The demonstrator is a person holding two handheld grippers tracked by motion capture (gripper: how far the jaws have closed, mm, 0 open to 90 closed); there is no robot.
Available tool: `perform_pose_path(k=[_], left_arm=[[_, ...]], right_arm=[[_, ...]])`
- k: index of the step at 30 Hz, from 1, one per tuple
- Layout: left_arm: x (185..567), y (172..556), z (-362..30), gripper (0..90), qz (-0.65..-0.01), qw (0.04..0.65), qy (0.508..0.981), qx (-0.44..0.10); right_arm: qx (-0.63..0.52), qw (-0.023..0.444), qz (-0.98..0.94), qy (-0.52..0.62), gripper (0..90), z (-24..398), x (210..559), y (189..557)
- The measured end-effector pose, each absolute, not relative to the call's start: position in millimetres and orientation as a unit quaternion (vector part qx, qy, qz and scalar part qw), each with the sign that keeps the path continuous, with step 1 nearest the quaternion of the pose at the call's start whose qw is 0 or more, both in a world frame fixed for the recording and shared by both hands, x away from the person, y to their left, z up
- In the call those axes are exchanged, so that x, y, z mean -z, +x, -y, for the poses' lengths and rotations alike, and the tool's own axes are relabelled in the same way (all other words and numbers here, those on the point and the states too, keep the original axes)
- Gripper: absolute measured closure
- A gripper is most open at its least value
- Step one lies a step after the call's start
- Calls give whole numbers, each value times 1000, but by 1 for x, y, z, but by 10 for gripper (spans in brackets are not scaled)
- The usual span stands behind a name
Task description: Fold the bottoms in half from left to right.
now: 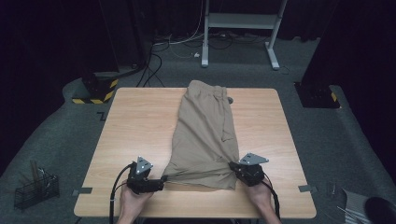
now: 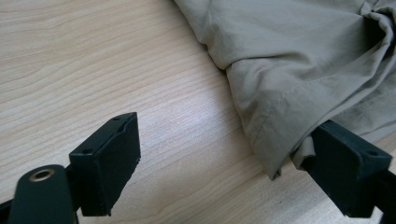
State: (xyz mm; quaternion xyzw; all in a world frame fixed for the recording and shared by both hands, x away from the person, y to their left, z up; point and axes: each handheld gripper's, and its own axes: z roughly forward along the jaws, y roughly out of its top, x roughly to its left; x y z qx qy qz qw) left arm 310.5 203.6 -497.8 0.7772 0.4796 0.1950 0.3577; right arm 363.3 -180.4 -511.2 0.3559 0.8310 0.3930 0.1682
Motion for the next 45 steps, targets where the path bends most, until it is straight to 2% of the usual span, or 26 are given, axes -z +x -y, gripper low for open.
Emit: perform_pose_path(k=[5, 22, 30, 35, 38, 43, 45], left_arm=[[500, 305, -209, 149, -478, 360, 778, -189], [495, 324, -251, 165, -531, 385, 731, -188], [490, 360, -214, 169, -499, 398, 749, -177], [491, 387, -184, 179, -480, 395, 765, -167], [495, 399, -174, 187, -479, 389, 770, -163], [506, 405, -167, 193, -480, 361, 783, -164], [510, 402, -166, 195, -478, 352, 787, -165]], right_arm=[[-391, 168, -832, 357, 853, 181, 511, 363], [-386, 166, -832, 363, 835, 181, 513, 366], [-411, 156, -820, 366, 712, 176, 499, 369], [-413, 157, -822, 359, 686, 162, 489, 382], [-398, 147, -830, 363, 698, 154, 492, 393], [-382, 115, -844, 359, 843, 150, 502, 395], [-380, 119, -851, 341, 862, 152, 501, 385]])
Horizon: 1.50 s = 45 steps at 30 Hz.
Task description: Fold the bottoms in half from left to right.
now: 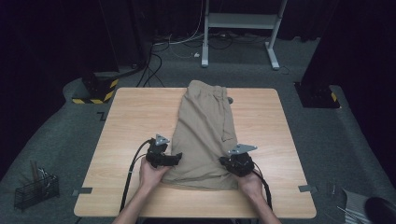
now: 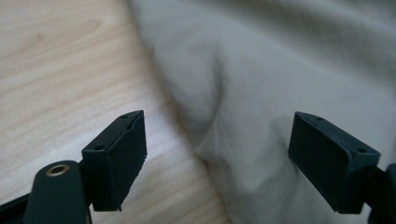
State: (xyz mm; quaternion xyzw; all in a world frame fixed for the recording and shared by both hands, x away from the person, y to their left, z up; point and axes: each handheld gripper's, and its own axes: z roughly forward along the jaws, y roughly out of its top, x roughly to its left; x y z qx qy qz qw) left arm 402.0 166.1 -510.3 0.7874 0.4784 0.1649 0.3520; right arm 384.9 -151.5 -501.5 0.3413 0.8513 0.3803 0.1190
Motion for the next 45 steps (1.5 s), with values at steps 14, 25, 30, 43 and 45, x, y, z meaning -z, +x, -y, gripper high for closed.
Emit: perform_pose_path(k=[14, 25, 30, 43, 45], left_arm=[[504, 398, -173, 211, -480, 366, 778, -172], [515, 411, -159, 232, -482, 342, 788, -174], [519, 408, -157, 222, -479, 332, 793, -176], [520, 384, -162, 206, -465, 337, 801, -168], [520, 377, -162, 202, -464, 340, 801, -166]], right_arm=[[-428, 138, -817, 361, 713, 189, 488, 353], [-377, 153, -801, 439, 534, 173, 503, 404], [-363, 161, -809, 434, 390, 168, 509, 387], [-365, 150, -832, 391, 318, 185, 512, 341], [-377, 147, -823, 398, 320, 189, 510, 344]])
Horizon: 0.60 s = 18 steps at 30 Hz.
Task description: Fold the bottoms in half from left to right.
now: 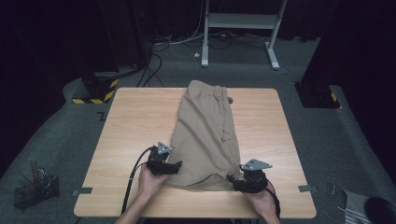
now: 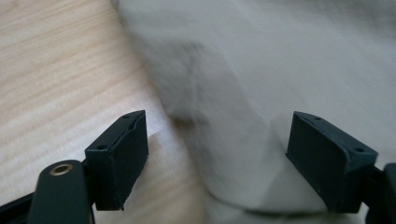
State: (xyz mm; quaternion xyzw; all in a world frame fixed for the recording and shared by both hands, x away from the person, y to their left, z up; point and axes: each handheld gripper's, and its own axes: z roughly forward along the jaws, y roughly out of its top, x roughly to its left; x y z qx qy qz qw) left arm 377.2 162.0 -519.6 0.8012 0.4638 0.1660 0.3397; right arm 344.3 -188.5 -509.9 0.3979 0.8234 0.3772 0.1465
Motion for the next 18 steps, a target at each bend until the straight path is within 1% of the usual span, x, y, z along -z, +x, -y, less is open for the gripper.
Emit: perform_pose_path(k=[4, 7, 10, 12, 15, 18], left_arm=[[521, 364, -158, 196, -453, 341, 807, -168], [519, 363, -159, 192, -452, 342, 806, -169], [514, 369, -163, 195, -462, 346, 797, -174], [510, 376, -165, 199, -466, 351, 791, -182], [508, 387, -163, 215, -475, 359, 784, -177], [512, 397, -160, 236, -483, 354, 781, -177]], right_arm=[[-400, 156, -805, 410, 333, 189, 500, 352], [-412, 162, -797, 412, 342, 186, 491, 362], [-411, 166, -787, 429, 391, 182, 485, 374], [-409, 163, -785, 436, 428, 180, 487, 382], [-391, 159, -789, 447, 511, 174, 495, 394], [-392, 145, -783, 462, 620, 175, 502, 404]])
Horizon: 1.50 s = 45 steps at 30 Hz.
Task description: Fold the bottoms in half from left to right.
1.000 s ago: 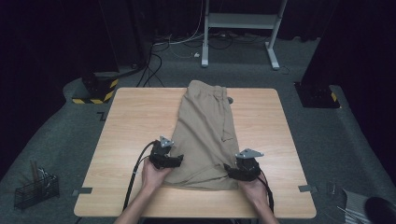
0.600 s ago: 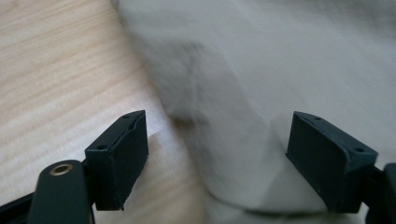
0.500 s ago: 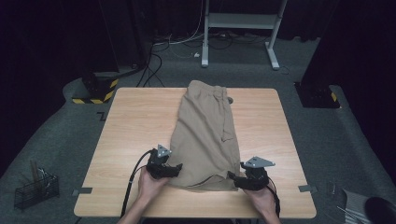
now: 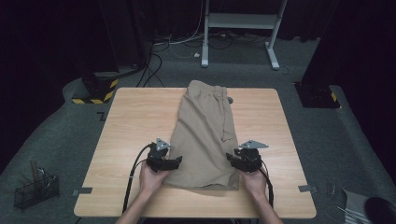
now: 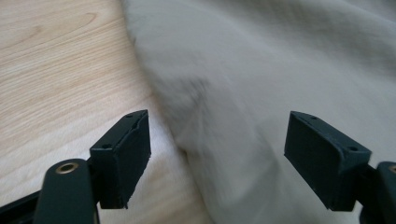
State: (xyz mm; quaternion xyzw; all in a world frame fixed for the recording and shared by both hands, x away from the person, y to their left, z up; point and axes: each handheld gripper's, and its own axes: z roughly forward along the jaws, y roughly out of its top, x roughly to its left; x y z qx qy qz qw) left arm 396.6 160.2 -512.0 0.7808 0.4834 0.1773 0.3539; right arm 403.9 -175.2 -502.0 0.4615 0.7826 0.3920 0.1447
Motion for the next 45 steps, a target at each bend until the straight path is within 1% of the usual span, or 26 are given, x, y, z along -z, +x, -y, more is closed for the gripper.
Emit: perform_pose_path(k=[3, 4, 6, 9, 12, 14, 15, 18, 21, 24, 27, 30, 33, 37, 40, 45], left_arm=[[519, 400, -157, 246, -488, 335, 787, -174], [520, 399, -157, 240, -480, 331, 791, -184], [520, 397, -157, 243, -482, 329, 791, -185], [521, 392, -158, 242, -484, 324, 790, -192], [523, 379, -161, 243, -479, 333, 788, -196], [522, 371, -162, 246, -477, 333, 790, -196], [522, 369, -162, 251, -476, 331, 791, -194], [520, 372, -165, 247, -479, 335, 791, -183], [513, 379, -166, 241, -481, 341, 785, -189], [503, 390, -166, 240, -478, 358, 776, -202], [502, 405, -164, 246, -487, 361, 769, -202], [508, 418, -161, 250, -496, 347, 769, -205], [514, 423, -159, 249, -499, 336, 773, -203], [520, 423, -159, 248, -505, 333, 773, -193], [521, 419, -159, 249, -502, 329, 775, -198], [521, 392, -159, 309, -492, 328, 782, -199]], right_arm=[[-396, 128, -777, 472, 744, 179, 506, 411], [-388, 126, -785, 466, 787, 178, 507, 411], [-366, 136, -807, 443, 868, 173, 508, 409], [-361, 164, -811, 431, 895, 176, 502, 404], [-371, 180, -803, 431, 896, 184, 493, 398], [-365, 182, -807, 427, 892, 184, 491, 395], [-355, 177, -813, 426, 865, 183, 494, 395], [-351, 165, -815, 430, 740, 182, 499, 399], [-384, 167, -797, 435, 701, 185, 494, 400], [-403, 177, -781, 443, 701, 185, 485, 406], [-402, 177, -775, 454, 718, 181, 482, 423], [-393, 178, -775, 462, 717, 172, 485, 443], [-384, 176, -776, 469, 703, 163, 491, 456], [-376, 165, -776, 479, 693, 153, 502, 467], [-369, 151, -778, 485, 688, 148, 510, 470], [-357, 151, -792, 472, 706, 141, 517, 462]])
